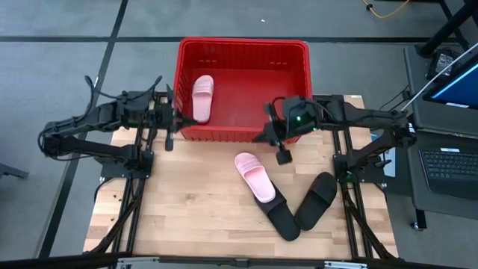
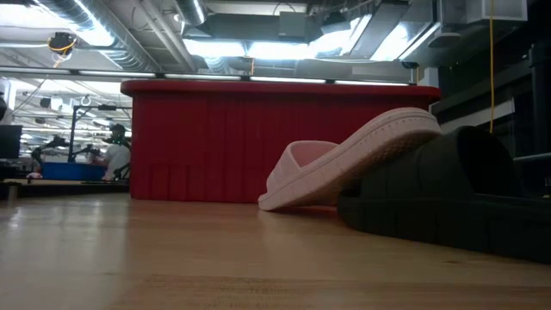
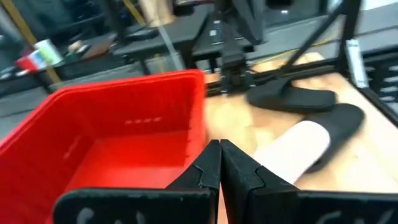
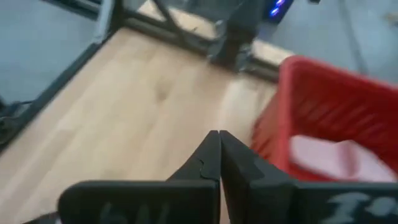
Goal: Pick and place slides into bin
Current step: Put the pink slide into the red bin
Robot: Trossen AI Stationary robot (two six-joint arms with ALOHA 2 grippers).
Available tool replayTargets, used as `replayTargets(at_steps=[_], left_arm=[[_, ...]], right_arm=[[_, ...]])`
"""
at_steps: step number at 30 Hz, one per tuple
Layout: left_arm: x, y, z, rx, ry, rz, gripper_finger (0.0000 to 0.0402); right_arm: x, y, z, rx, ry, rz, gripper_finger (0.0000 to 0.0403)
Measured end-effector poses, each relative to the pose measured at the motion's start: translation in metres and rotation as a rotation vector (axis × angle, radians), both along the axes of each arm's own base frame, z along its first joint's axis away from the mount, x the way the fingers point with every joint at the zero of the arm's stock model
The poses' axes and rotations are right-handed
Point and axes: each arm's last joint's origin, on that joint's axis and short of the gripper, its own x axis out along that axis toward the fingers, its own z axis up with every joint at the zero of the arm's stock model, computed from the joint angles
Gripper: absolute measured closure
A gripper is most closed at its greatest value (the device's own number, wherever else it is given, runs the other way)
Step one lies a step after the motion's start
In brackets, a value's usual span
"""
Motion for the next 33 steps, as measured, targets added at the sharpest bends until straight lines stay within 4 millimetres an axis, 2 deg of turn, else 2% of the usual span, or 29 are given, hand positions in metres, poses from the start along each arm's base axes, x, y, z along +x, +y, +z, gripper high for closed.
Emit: replayTargets(at_steps=[4, 7, 10, 12, 15, 19, 21, 33], left_arm=[[0.008, -0.008, -0.009, -0.004, -0.029, -0.027, 0.04], [0.014, -0.013, -0.018, 0.0, -0.063, -0.032, 0.0401], [0.018, -0.019, -0.025, -0.023, -0.085, -0.038, 0.04], [0.02, -0.022, -0.031, -0.031, -0.093, -0.046, 0.04], [0.023, -0.028, -0.039, -0.036, -0.093, -0.05, 0.0401], [0.025, -0.035, -0.042, -0.028, -0.135, -0.049, 0.04], [0.025, -0.038, -0.041, -0.03, -0.147, -0.062, 0.0401], [0.026, -0.042, -0.035, -0.098, -0.219, -0.074, 0.04]], right_arm=[[-0.004, 0.024, -0.003, 0.023, 0.049, -0.03, 0.0398], [-0.009, 0.041, -0.006, -0.032, 0.078, -0.122, 0.04], [-0.011, 0.056, -0.009, 0.015, 0.065, -0.196, 0.04], [-0.01, 0.066, -0.017, 0.031, 0.057, -0.207, 0.04], [-0.008, 0.077, -0.04, 0.024, 0.077, -0.232, 0.0401], [-0.007, 0.082, -0.076, 0.086, 0.135, -0.288, 0.0399], [-0.006, 0.083, -0.087, 0.129, 0.148, -0.306, 0.0397], [-0.003, 0.084, -0.095, 0.164, 0.163, -0.335, 0.0385]])
